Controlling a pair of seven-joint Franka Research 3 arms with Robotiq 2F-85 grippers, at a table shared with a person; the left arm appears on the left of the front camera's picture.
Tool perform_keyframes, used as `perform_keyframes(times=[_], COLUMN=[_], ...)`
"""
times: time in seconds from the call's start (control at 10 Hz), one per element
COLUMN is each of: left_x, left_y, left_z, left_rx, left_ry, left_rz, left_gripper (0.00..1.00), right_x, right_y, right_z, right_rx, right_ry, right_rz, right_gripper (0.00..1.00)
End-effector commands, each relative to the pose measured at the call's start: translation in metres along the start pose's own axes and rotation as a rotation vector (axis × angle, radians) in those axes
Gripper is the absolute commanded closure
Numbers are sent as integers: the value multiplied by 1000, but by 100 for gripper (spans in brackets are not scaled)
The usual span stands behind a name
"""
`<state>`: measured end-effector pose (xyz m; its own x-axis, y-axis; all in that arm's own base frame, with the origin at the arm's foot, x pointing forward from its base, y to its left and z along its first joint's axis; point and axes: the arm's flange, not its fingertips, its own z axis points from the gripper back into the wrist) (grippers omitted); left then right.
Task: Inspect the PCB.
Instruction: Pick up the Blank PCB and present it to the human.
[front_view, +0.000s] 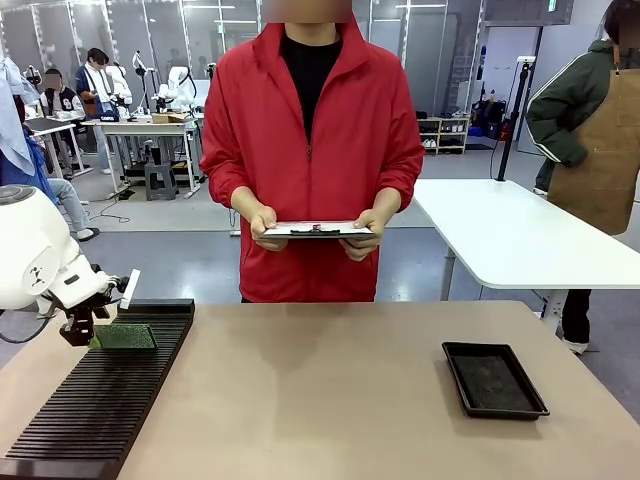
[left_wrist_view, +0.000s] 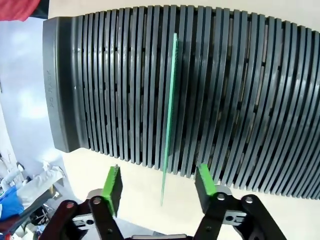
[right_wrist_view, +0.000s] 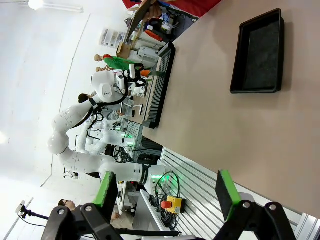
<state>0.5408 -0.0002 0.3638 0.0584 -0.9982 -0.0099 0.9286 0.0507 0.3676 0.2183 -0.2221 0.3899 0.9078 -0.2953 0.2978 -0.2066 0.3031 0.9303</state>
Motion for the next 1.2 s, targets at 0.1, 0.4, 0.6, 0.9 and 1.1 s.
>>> perform_keyframes(times=[0.1, 0.4, 0.6, 0.9, 1.1], left_x=[2, 6, 6, 7, 3], left_y=[8, 8, 8, 10, 11], left_z=[-3, -4, -4, -1, 15], left_rx=[-19, -40, -52, -55, -69], left_ry=[30, 15, 31, 47, 33], left_rz=[12, 0, -5, 1, 50], left_gripper=[100, 100, 100, 100, 100], right_x=[1, 1, 1, 1, 1], right_y=[1, 1, 1, 1, 1], right_z=[0, 0, 0, 0, 0], right_rx=[12, 12, 12, 12, 12], right_ry=[-9, -9, -9, -9, -9], right_rz=[15, 15, 15, 15, 15], right_gripper=[0, 0, 0, 0, 0])
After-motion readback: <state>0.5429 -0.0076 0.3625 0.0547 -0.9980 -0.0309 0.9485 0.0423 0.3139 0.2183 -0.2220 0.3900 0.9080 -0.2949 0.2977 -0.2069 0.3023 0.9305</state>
